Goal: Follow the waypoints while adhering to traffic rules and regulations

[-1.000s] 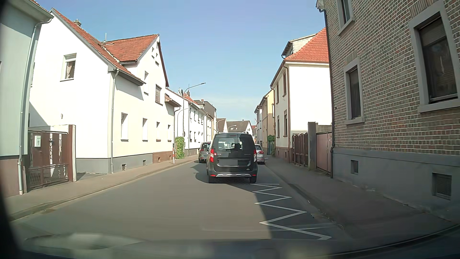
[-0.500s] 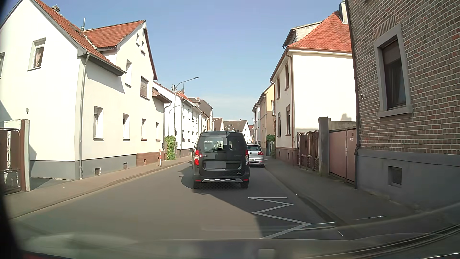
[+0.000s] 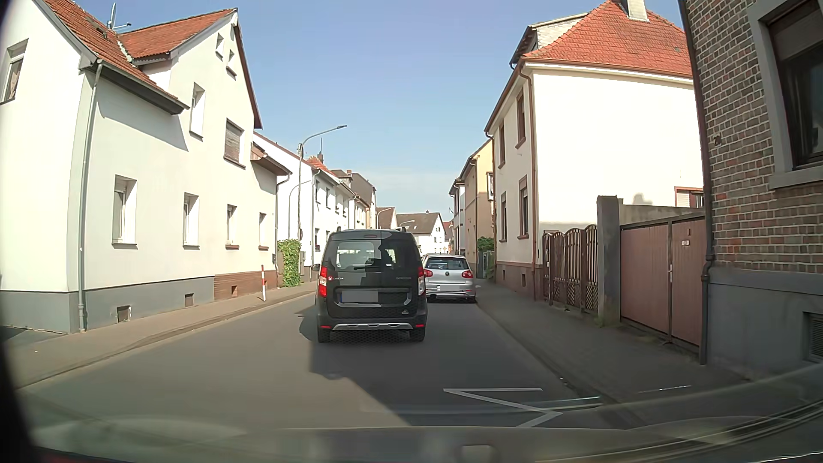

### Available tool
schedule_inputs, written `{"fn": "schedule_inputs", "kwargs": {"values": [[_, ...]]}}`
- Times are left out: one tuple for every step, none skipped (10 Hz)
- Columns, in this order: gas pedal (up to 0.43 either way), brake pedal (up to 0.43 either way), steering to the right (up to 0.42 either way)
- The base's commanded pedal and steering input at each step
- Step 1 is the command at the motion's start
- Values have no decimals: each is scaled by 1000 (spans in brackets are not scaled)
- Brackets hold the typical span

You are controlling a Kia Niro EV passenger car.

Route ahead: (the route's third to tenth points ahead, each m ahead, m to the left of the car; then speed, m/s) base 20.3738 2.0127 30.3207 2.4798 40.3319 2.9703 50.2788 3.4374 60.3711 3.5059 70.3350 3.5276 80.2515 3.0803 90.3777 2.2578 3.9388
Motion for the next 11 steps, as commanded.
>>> {"fn": "schedule_inputs", "kwargs": {"values": [[0,311,18],[0,311,21],[0,323,21],[0,323,20],[0,323,19],[0,323,19],[0,323,19],[0,323,19],[0,311,19],[0,311,19],[0,299,19]]}}
